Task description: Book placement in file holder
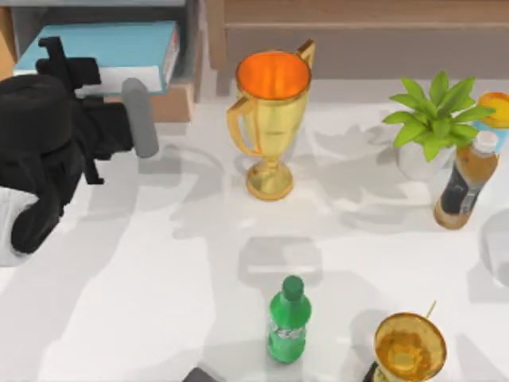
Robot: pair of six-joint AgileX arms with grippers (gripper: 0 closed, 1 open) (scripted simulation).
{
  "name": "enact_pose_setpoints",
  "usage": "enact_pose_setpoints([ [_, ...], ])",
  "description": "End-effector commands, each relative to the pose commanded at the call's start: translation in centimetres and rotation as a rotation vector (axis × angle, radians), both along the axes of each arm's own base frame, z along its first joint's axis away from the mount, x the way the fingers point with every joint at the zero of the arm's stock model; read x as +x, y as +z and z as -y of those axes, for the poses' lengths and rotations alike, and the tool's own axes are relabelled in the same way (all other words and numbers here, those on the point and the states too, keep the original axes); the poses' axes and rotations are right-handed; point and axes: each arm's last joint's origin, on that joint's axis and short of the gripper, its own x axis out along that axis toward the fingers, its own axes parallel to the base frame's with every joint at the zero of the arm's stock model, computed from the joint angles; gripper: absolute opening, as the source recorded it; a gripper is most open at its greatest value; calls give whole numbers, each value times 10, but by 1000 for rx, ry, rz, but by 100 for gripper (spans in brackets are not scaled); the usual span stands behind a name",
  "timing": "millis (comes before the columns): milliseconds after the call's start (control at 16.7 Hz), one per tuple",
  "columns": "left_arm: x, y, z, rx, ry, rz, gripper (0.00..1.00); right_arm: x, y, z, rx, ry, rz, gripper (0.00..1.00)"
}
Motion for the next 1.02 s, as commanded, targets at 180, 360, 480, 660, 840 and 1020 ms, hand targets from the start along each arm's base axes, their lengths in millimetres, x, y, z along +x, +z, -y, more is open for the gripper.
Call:
enact_pose_setpoints([
  [180,20,-5,-8,50,-5,-19,0,0,0,0,0,0,0,100],
  [360,23,-6,-10,56,-6,-25,0,0,0,0,0,0,0,100],
  [480,23,-6,-10,56,-6,-25,0,0,0,0,0,0,0,100],
  [660,26,-4,-9,55,-5,-17,0,0,0,0,0,0,0,100],
  [840,40,-5,-11,54,1,-12,0,0,0,0,0,0,0,100],
  [1020,52,-10,-9,56,-5,-24,0,0,0,0,0,0,0,100],
])
